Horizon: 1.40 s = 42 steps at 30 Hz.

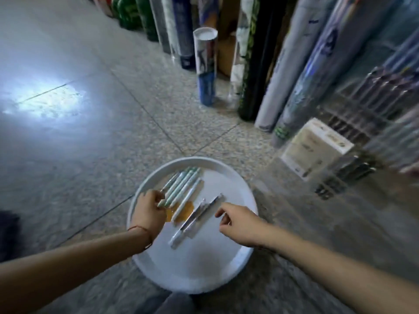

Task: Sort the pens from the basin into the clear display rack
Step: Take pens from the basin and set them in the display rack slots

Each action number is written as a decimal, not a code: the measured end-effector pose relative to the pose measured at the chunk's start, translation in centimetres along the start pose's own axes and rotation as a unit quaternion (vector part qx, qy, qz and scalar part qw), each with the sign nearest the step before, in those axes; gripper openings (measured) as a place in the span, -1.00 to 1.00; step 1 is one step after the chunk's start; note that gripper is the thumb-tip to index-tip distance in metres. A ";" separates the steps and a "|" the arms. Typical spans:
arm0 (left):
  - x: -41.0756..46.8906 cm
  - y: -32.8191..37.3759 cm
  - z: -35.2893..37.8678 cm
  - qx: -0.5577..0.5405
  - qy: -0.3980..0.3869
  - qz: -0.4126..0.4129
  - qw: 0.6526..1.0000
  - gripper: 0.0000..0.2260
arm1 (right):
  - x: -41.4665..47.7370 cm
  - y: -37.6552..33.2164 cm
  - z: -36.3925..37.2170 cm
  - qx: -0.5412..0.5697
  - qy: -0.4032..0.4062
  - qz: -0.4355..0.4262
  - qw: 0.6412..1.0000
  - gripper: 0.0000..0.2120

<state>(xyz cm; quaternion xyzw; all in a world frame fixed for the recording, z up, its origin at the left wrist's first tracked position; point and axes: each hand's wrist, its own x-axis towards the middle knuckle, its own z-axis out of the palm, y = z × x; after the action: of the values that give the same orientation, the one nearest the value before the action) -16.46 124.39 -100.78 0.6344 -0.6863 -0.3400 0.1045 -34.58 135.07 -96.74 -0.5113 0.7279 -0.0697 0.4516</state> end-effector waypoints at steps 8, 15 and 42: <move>0.7 -1.7 2.4 0.133 -0.147 0.060 0.978 -0.91 | 7.0 1.3 2.8 -0.112 0.133 0.002 0.985 -0.48; -0.2 -1.5 3.8 0.263 -0.184 0.171 0.931 -0.72 | 9.3 2.9 2.0 -0.201 0.106 -0.050 0.973 -0.78; -7.5 11.3 -0.5 -0.319 -0.485 -0.121 0.805 -0.78 | -6.7 3.4 -6.9 0.531 0.060 0.024 0.845 -0.71</move>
<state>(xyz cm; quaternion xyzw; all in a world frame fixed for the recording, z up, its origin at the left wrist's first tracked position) -23.92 130.89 -91.49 0.3956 -0.4179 -0.8131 -0.0878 -41.47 139.52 -90.69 -0.1704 0.6173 -0.4649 0.6114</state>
